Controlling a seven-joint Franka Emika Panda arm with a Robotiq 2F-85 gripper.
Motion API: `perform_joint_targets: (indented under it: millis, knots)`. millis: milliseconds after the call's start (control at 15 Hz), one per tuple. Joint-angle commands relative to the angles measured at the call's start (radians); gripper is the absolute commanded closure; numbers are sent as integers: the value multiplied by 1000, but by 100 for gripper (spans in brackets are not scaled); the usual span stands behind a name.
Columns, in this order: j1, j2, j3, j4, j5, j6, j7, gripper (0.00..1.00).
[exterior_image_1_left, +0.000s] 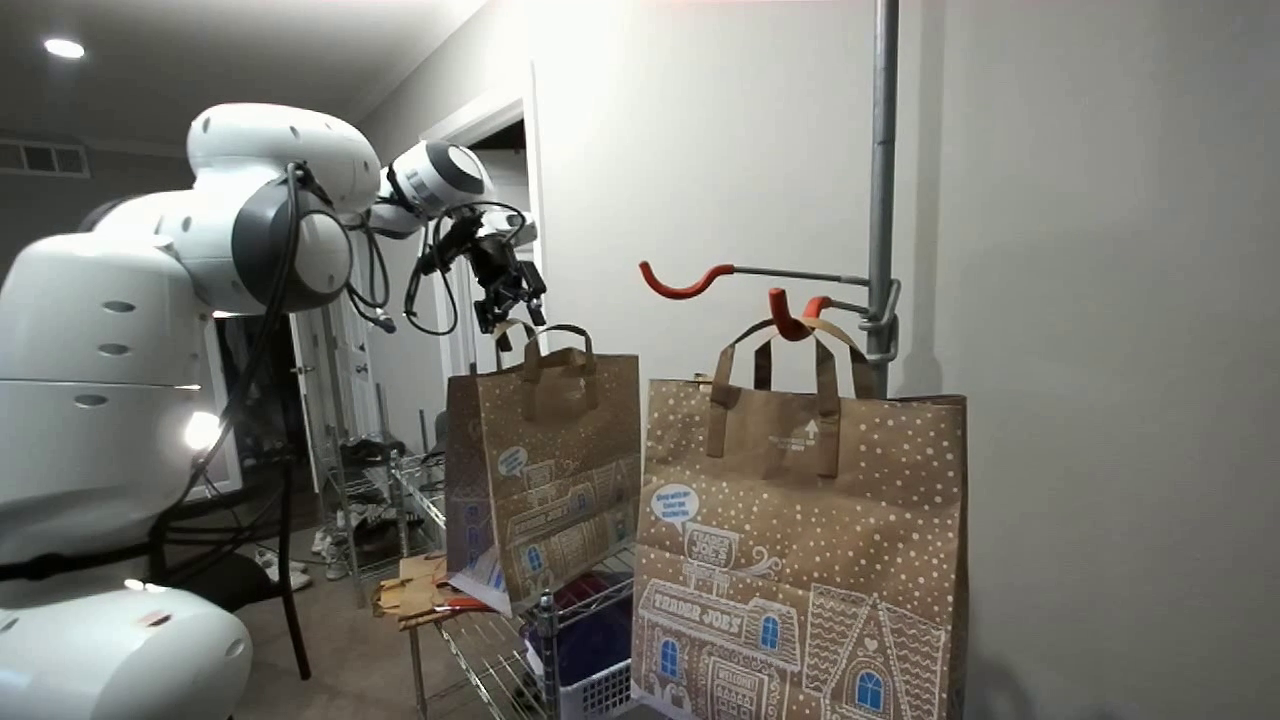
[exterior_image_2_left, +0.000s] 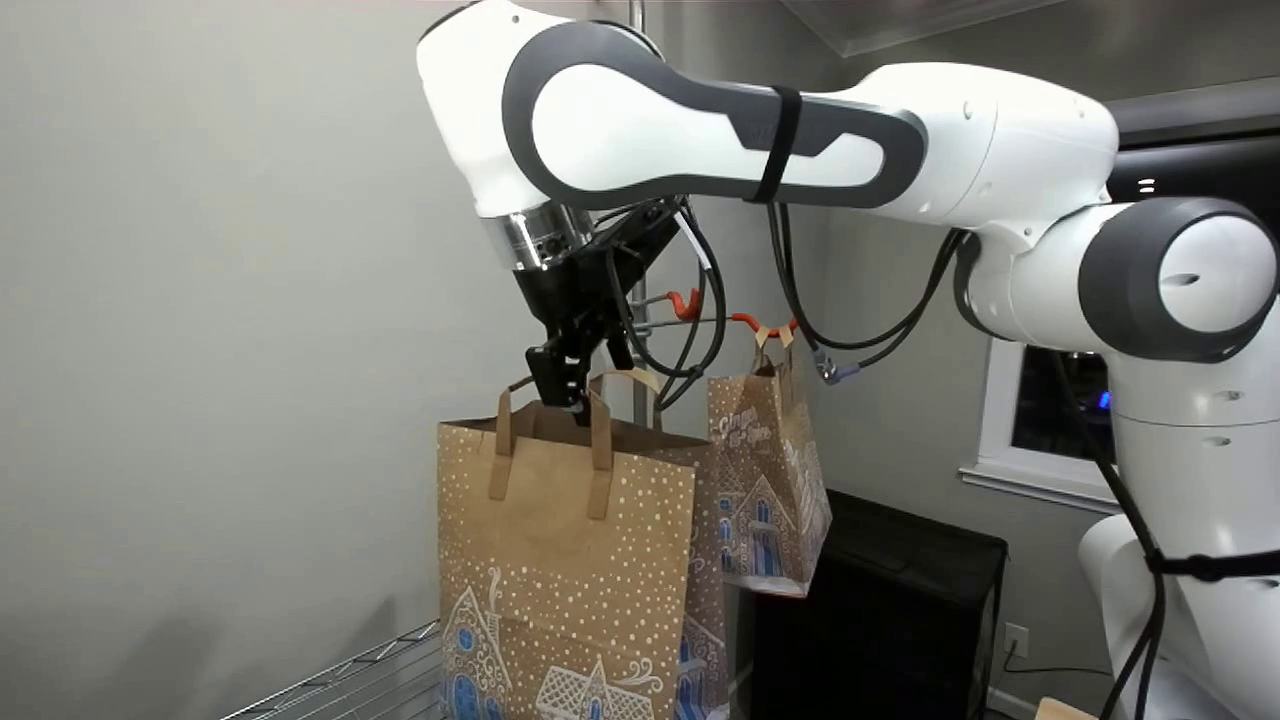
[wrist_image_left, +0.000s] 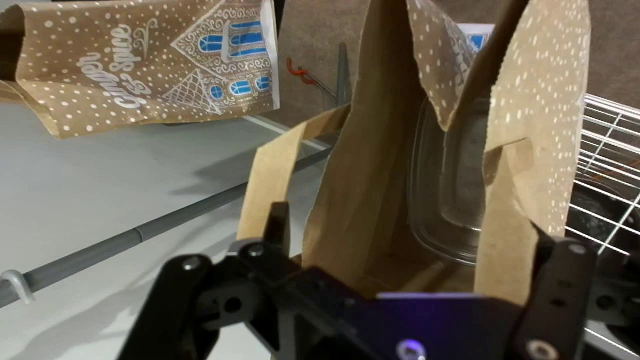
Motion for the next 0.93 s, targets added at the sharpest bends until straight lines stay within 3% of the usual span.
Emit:
perform_joint_targets:
  millis: [0, 867]
  knots:
    - [23, 16, -1, 26, -44, -87, 3, 0]
    - [0, 23, -44, -1, -47, -96, -20, 0]
